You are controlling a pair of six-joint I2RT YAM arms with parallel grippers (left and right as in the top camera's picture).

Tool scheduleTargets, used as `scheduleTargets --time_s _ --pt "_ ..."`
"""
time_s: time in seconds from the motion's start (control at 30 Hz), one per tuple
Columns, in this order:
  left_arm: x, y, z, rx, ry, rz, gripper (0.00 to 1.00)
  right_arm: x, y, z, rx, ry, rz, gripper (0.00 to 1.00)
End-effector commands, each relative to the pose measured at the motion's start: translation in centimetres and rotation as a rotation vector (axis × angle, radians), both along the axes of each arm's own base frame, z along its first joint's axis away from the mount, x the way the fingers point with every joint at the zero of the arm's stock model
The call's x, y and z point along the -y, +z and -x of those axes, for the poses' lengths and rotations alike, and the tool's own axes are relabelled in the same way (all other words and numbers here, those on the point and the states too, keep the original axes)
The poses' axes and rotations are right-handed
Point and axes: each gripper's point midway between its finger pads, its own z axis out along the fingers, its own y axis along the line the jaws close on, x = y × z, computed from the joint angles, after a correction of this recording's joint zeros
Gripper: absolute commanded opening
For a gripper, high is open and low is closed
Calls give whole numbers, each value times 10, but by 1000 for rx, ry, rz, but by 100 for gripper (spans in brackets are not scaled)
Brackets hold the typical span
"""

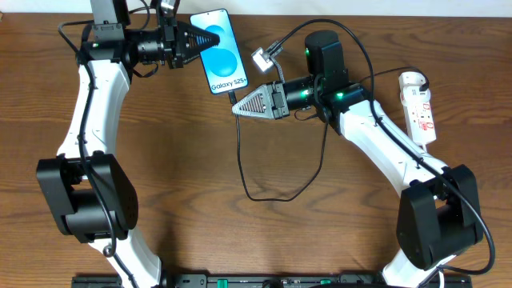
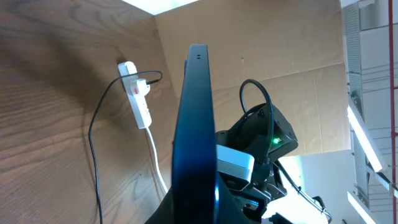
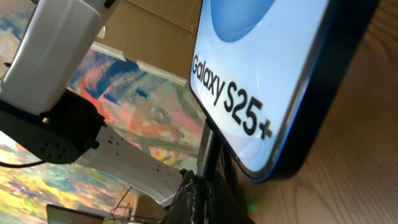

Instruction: Plug charger to phone and switch on socket

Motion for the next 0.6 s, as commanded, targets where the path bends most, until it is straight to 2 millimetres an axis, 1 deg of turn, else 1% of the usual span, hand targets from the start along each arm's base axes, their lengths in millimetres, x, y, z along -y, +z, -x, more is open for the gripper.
scheduleTargets --time_s 0.0,0.07,0.13,0.27,0.33,0.4,0.57 --pt "8 16 17 35 -65 40 7 6 4 -16 31 -63 9 1" --pt "6 16 16 35 -61 40 7 6 2 -14 10 -62 18 2" --pt "4 16 15 35 -56 39 7 7 -1 -13 -6 -61 28 7" --pt "-2 16 13 35 -43 39 7 8 -6 -10 -31 -58 46 25" --pt "-4 16 13 35 -37 39 7 9 -9 -9 -43 -57 53 31" --pt "-6 16 12 35 -32 39 7 9 -10 -8 -46 -55 57 34" --pt "-9 16 11 45 -25 37 7 9 -10 -7 -42 -54 57 38"
